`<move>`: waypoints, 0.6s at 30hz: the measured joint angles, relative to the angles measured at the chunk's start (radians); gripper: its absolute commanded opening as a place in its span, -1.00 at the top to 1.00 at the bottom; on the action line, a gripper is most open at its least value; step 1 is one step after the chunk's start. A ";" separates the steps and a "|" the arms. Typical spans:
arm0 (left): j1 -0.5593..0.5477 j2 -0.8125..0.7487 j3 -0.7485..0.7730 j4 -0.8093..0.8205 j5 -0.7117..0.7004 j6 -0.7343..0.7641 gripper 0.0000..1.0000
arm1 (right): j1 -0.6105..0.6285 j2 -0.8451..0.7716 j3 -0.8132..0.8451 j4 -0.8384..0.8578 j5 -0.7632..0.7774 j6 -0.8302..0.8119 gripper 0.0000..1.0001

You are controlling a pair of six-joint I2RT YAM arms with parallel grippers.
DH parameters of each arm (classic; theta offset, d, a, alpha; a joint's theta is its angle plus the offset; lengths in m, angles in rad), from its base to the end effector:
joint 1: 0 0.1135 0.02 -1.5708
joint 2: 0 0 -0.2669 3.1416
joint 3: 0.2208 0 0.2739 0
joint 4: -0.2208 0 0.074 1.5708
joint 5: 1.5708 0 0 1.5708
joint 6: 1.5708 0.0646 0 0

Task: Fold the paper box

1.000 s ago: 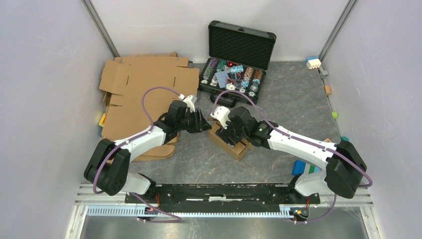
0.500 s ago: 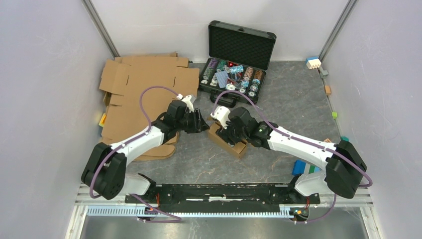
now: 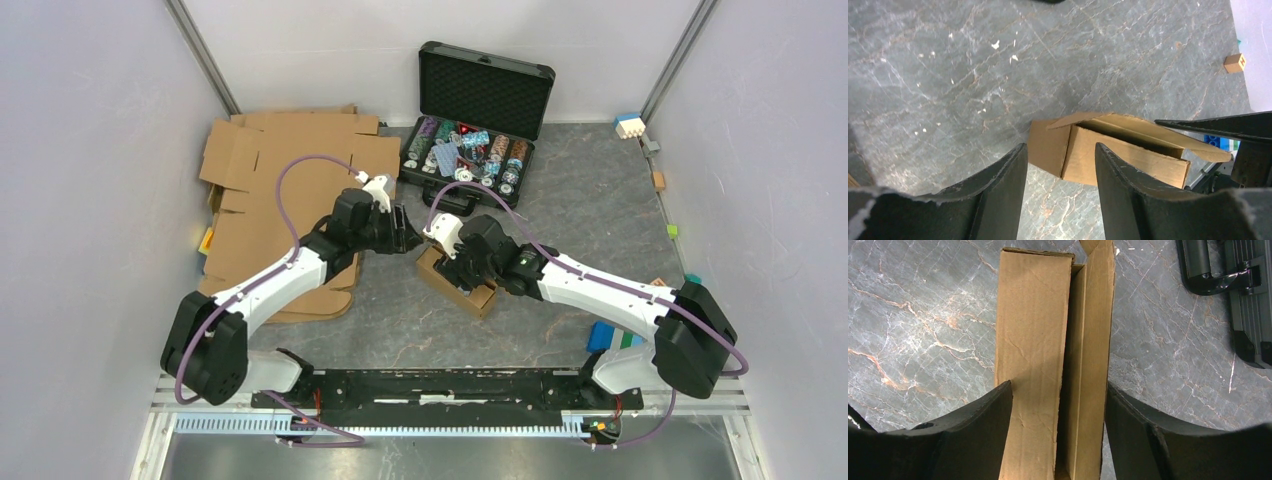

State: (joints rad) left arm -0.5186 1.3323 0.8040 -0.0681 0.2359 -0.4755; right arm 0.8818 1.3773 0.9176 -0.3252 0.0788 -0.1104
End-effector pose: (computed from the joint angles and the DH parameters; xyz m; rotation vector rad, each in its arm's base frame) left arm 0.2802 -0.1773 0.2131 0.1908 2.2596 -0.8075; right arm 0.2155 0.2536 0.2128 -1.0942 2.1030 0.2830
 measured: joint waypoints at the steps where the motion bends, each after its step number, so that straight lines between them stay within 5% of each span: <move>1: 0.000 0.000 0.008 0.002 0.000 0.010 -0.19 | 0.000 0.000 0.000 0.000 0.000 0.000 -0.41; 18: 0.000 0.120 0.119 0.002 0.073 0.084 0.00 | -0.006 0.000 0.000 0.003 -0.017 0.000 -0.38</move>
State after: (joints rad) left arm -0.5186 1.4525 0.9230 -0.0662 0.3088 -0.3912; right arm 0.8761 1.3773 0.9176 -0.3222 0.0616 -0.1104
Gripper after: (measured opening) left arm 0.525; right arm 0.694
